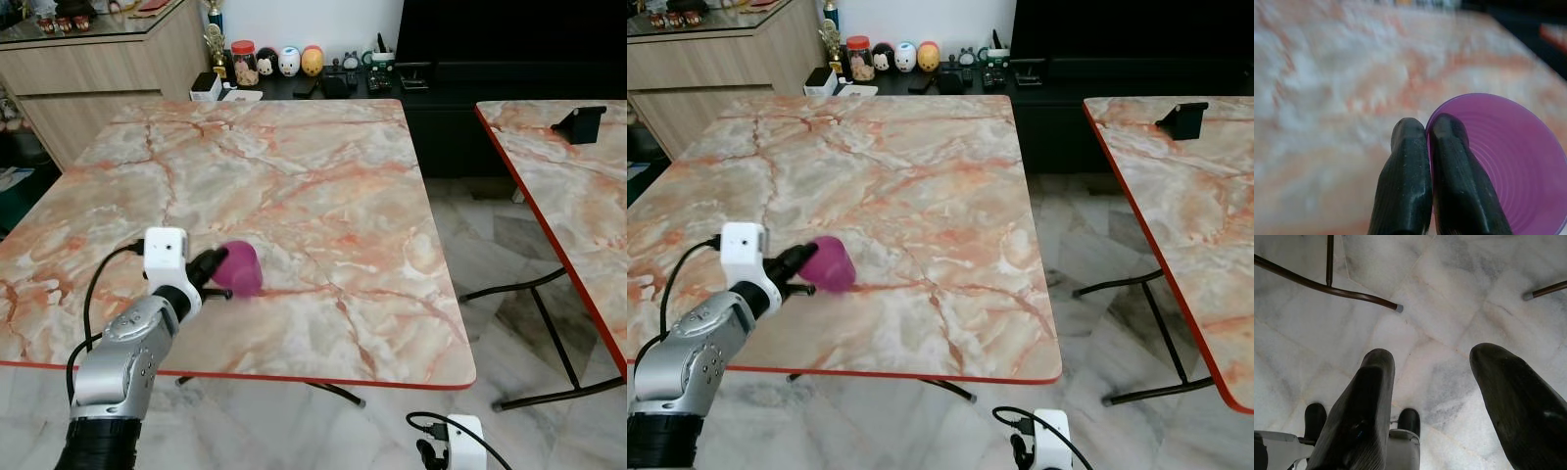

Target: Setting the table

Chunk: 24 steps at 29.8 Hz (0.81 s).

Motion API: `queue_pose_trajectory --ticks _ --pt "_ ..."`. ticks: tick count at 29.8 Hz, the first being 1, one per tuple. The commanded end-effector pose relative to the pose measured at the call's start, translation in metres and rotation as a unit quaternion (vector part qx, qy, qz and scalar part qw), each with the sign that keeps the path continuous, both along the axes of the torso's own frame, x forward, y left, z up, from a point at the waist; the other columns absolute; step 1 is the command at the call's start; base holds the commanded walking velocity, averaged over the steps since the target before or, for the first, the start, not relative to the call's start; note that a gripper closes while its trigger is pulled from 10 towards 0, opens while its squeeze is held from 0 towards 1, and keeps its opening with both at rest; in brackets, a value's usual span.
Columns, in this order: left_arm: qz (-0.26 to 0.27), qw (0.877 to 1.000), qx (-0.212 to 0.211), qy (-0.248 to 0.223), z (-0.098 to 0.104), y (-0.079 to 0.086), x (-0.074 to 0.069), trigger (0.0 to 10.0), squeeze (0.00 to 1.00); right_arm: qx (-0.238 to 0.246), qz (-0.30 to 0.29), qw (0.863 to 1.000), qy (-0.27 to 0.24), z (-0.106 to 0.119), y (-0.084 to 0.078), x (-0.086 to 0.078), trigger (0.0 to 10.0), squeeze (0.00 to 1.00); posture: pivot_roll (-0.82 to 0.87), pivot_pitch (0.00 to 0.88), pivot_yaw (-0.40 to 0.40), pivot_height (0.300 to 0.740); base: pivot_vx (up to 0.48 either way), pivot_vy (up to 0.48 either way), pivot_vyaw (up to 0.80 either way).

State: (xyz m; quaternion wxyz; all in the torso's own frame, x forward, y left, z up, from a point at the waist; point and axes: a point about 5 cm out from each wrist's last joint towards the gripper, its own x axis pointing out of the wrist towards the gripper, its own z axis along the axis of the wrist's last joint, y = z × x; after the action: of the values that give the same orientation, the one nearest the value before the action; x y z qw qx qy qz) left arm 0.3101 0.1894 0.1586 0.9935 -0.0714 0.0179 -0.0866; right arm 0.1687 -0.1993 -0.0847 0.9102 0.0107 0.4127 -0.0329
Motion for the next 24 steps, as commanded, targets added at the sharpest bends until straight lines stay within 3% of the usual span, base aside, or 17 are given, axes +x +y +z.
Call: queue_pose_trajectory --ticks 1,3,8,10,13,16,24 --pt "0.016 0.999 -0.006 -0.036 0.012 0.003 0.003 10.0 0.0 0.002 0.001 1.0 0.006 -0.001 0.001 -0.001 10.0 0.0 0.05 0.0 0.029 0.74 0.0 0.0 0.0" --pt "0.011 0.997 0.02 -0.074 0.016 -0.005 0.001 10.0 0.0 0.0 0.001 1.0 0.001 0.0 0.001 -0.001 10.0 0.0 0.05 0.0 0.025 0.74 0.0 0.0 0.0" --pt "0.028 0.993 0.034 -0.107 0.012 -0.015 0.002 10.0 0.0 0.0 -0.002 1.0 -0.004 0.0 0.0 0.0 10.0 0.0 0.04 0.0 0.011 0.74 0.0 0.0 0.0" --pt "0.03 0.99 0.087 -0.11 0.007 -0.018 0.002 10.0 0.0 -0.002 -0.001 1.0 -0.004 0.001 -0.001 0.001 10.0 0.0 0.04 0.0 0.011 0.74 0.0 0.0 0.0" --pt "0.037 0.988 0.064 -0.136 0.01 -0.02 -0.001 10.0 0.0 -0.004 -0.004 1.0 -0.005 0.001 -0.002 0.001 10.0 0.0 0.03 0.0 0.004 0.74 0.0 0.0 0.0" --pt "0.049 0.983 0.07 -0.166 0.015 -0.018 -0.004 10.0 0.0 -0.006 -0.005 1.0 0.002 0.0 -0.003 0.0 10.0 0.0 0.04 0.0 -0.003 0.74 0.0 0.0 0.0" --pt "0.05 0.98 0.081 -0.175 0.013 -0.019 -0.003 10.0 0.0 -0.004 -0.006 1.0 0.007 0.0 -0.003 -0.001 10.0 0.0 0.04 0.0 -0.003 0.74 0.0 -0.275 0.0"
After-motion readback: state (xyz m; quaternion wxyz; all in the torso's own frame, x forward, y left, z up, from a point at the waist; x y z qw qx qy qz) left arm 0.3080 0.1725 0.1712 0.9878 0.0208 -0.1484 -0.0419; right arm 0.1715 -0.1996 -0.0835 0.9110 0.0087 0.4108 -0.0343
